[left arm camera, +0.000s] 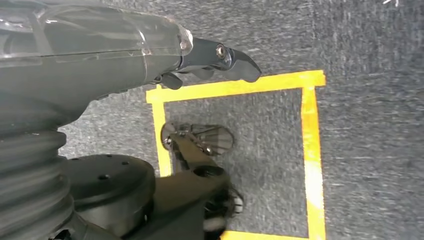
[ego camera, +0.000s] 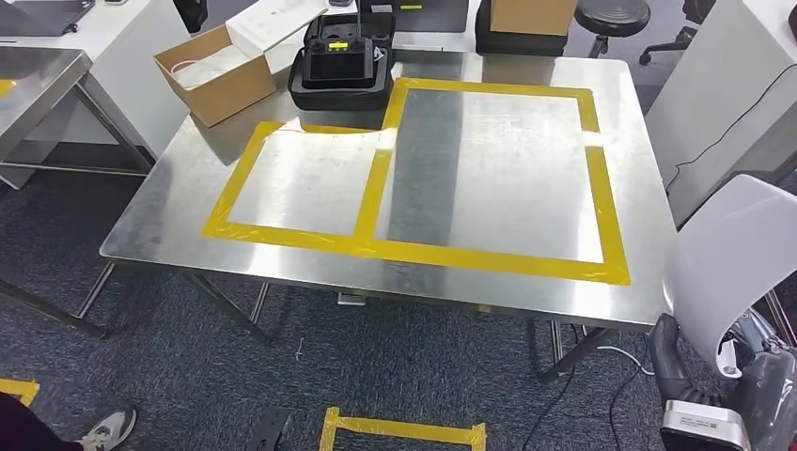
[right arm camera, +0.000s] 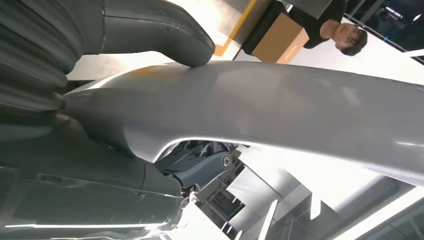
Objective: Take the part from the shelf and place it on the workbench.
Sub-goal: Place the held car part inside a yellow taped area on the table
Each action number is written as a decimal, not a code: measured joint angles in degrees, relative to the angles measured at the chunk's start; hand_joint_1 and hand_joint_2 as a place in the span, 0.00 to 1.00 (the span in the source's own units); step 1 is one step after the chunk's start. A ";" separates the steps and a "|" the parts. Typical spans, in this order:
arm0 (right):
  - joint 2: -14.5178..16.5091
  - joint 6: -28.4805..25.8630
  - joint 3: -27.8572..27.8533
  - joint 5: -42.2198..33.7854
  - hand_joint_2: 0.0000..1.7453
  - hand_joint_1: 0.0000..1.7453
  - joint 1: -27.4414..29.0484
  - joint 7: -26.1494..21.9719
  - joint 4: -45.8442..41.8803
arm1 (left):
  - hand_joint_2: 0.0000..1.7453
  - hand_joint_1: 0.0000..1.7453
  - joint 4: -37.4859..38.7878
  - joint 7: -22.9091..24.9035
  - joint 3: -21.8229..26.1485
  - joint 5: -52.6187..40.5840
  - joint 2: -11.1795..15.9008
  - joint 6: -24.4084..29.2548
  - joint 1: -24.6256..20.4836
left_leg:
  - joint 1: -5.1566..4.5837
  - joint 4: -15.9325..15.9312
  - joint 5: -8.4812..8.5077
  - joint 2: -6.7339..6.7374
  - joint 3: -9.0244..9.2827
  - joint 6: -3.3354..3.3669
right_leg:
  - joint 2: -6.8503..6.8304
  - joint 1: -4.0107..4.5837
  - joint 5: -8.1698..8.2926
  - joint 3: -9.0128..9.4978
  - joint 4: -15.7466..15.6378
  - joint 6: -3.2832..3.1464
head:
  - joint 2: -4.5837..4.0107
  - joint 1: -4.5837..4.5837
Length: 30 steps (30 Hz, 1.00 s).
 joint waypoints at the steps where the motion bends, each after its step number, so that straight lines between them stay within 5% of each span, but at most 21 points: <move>1: -0.01 0.00 0.04 0.00 1.00 1.00 -0.03 0.02 -0.01 | 1.00 0.00 0.01 -0.08 0.00 0.07 -0.01 -0.01 0.07 | -0.10 4.55 -1.16 -0.04 -3.08 0.16 | -0.04 0.18 -0.43 0.41 0.00 -0.23 | 0.00 -0.07; 3: -0.01 0.00 0.11 -0.02 1.00 1.00 0.00 0.06 0.01 | 1.00 0.00 0.02 -0.18 0.00 0.25 -0.01 0.01 0.31 | -0.34 9.44 -0.47 -0.12 -7.79 0.64 | 0.06 0.53 -1.50 1.55 -0.01 -0.42 | 0.00 -0.16; 4: -0.01 0.01 0.15 -0.03 1.00 1.00 0.00 0.08 0.01 | 1.00 0.00 0.04 -0.22 0.00 0.32 -0.01 0.01 0.41 | -0.48 8.75 1.64 -0.15 -8.63 0.98 | 0.16 0.66 -2.10 2.32 -0.02 -0.42 | 0.00 -0.20; 6: -0.01 0.01 0.21 -0.05 1.00 1.00 -0.01 0.08 0.02 | 1.00 0.00 0.06 -0.34 0.00 0.36 -0.01 0.01 0.51 | -0.83 2.87 7.52 -0.22 -7.67 1.82 | 0.34 0.79 -3.51 4.05 -0.10 -0.21 | 0.00 -0.22; 8: -0.01 -0.01 0.26 -0.12 1.00 1.00 -0.07 0.08 0.09 | 1.00 0.00 0.08 -0.44 0.01 0.36 0.01 0.01 0.58 | -1.33 -2.14 10.03 -0.22 -5.89 2.44 | 0.54 0.85 -4.70 5.12 -0.23 0.41 | 0.00 0.03; 11: -0.02 0.00 0.31 -0.29 1.00 1.00 -0.11 0.08 0.16 | 1.00 0.00 0.10 -0.49 0.00 0.37 -0.01 -0.06 0.51 | -1.66 -4.70 7.54 -0.20 -4.10 3.12 | 0.65 0.71 -5.07 5.58 0.01 1.60 | 0.00 0.01; 13: -0.04 -0.01 0.33 -0.37 1.00 1.00 -0.19 0.08 0.17 | 1.00 0.00 0.14 -0.45 0.01 0.37 0.05 -0.09 0.57 | -1.54 -5.23 6.63 -0.20 -2.66 3.76 | 0.43 0.65 -4.59 4.43 3.09 2.15 | 0.00 0.10; 15: -0.05 -0.02 0.34 -0.49 1.00 1.00 -0.22 0.08 0.26 | 1.00 0.00 0.18 -0.30 0.02 0.36 0.11 -0.10 0.63 | -1.53 -5.48 5.82 -0.01 -0.89 4.22 | 0.27 0.70 -5.37 0.13 9.80 2.46 | 0.00 0.27; 17: -0.05 -0.02 0.38 -0.58 1.00 1.00 -0.13 0.07 0.42 | 1.00 0.00 0.18 -0.13 0.02 0.44 0.06 -0.13 0.64 | -1.78 -5.52 4.73 0.13 0.67 4.50 | 0.28 0.89 -8.39 -5.16 15.58 2.47 | 0.00 0.28; 19: -0.04 -0.01 0.41 -0.60 1.00 1.00 -0.07 0.01 0.50 | 1.00 0.00 0.17 -0.12 0.02 0.72 0.00 -0.16 0.66 | -2.14 -5.56 3.37 0.14 2.44 4.65 | 0.29 1.29 -9.64 -7.84 15.82 1.93 | 0.00 0.29; 20: -0.04 0.00 0.42 -0.60 1.00 1.00 -0.07 -0.01 0.51 | 1.00 0.00 0.17 -0.19 0.02 0.86 -0.02 -0.16 0.66 | -2.35 -5.58 2.67 0.13 3.36 4.70 | 0.31 1.63 -8.05 -8.08 13.63 1.36 | 0.00 0.31; 22: -0.07 0.00 0.43 -0.60 1.00 1.00 -0.04 -0.03 0.51 | 1.00 0.00 0.18 -0.37 0.02 0.92 -0.14 -0.16 0.66 | -2.66 -5.65 1.41 0.13 4.74 4.75 | 0.59 2.62 -1.14 -7.73 7.40 -0.33 | 0.00 0.29; 24: -0.10 0.01 0.48 -0.60 1.00 1.00 0.04 -0.05 0.58 | 1.00 0.00 0.19 -0.46 0.02 0.92 -0.35 -0.16 0.63 | -2.68 -5.88 0.54 0.02 5.14 4.45 | 1.02 3.38 3.60 -7.48 3.86 -1.77 | 0.00 0.06; 28: -0.23 0.01 0.52 -0.58 1.00 1.00 -0.05 -0.11 0.58 | 1.00 0.00 0.18 -0.52 0.02 0.86 -0.55 -0.19 0.45 | -2.71 -5.20 0.43 -0.31 5.80 3.31 | 0.90 3.13 3.80 -5.51 1.17 -2.51 | 0.00 -0.21; 30: -0.23 0.00 0.58 -0.56 1.00 1.00 -0.15 -0.11 0.58 | 1.00 0.00 0.17 -0.55 0.02 0.85 -0.52 -0.19 0.18 | -2.55 -1.02 -1.01 -0.44 3.48 2.44 | 0.55 2.46 3.77 -3.97 -0.12 -2.47 | 0.00 -0.36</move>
